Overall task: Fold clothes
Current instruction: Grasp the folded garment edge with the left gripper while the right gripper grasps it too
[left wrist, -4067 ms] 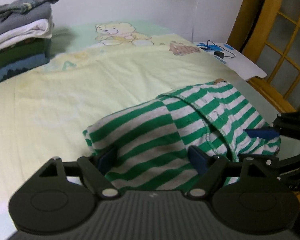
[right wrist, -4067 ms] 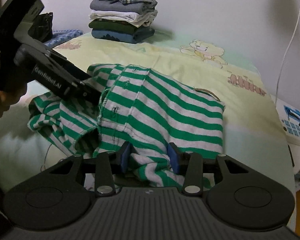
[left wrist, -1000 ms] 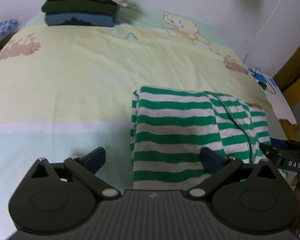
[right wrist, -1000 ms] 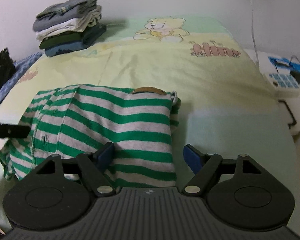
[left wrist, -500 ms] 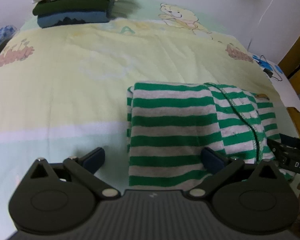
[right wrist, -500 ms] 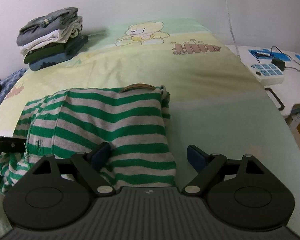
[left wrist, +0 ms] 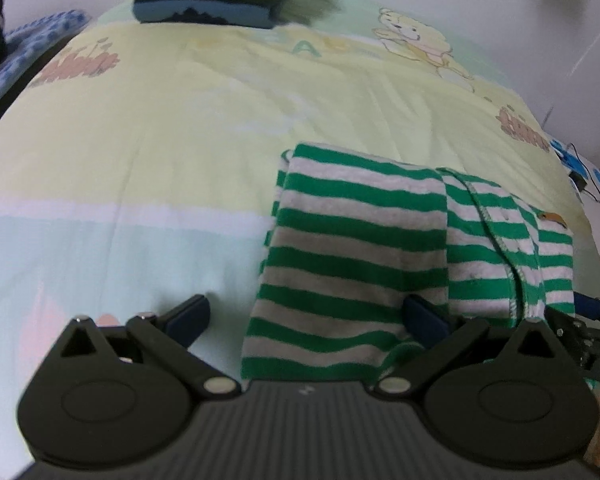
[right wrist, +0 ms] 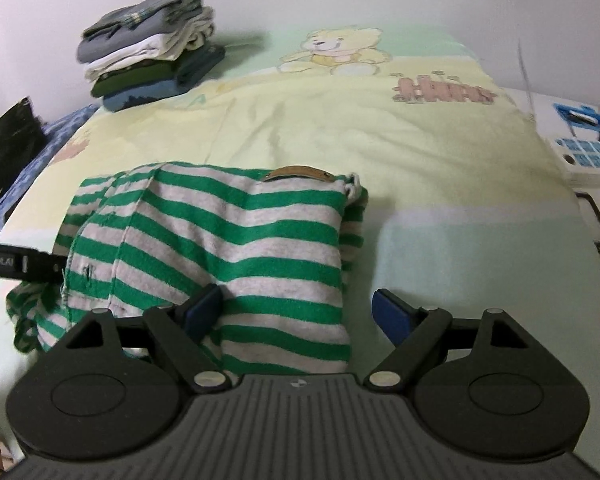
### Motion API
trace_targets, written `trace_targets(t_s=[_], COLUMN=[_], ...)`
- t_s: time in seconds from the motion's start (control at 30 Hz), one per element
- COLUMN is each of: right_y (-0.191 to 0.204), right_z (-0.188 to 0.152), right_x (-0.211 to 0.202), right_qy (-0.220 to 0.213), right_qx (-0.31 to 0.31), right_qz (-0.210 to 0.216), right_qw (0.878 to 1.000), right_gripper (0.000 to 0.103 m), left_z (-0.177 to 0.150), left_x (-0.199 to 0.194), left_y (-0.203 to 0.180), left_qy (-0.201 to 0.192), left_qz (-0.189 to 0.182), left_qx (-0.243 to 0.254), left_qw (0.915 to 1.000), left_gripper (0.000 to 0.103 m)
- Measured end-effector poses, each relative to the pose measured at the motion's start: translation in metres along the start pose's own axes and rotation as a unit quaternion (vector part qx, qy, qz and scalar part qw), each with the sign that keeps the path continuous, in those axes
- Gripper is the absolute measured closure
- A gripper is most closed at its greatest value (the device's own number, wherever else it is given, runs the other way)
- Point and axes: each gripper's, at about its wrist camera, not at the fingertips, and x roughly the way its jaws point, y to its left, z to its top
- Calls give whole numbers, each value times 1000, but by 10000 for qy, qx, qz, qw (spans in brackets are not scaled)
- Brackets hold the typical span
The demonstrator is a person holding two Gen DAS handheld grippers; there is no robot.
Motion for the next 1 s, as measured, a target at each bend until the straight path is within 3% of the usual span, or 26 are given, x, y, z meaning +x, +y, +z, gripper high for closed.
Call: trace_targets(t_s=[0.47, 0.73, 1.0], right_y=[-6, -1, -2], right_z=[-3, -4, -4], right_x=[-1, -2, -2], right_qy=[-96, -147, -124], right_qx=[-249, -217, -200], right_qz=[332, 450, 522], right_qw=[9991, 9986, 9984], right_gripper=[18, 33, 33], left_z=[-2, -3, -3], left_x=[-2, 1, 1], left_y=[-10, 0, 0], left_qy=[-96, -116, -75], left_qz=[267, -55, -293], left_qx=[87, 125, 285], left_qw=[9996, 9998, 9991], left_gripper=[1, 1, 1])
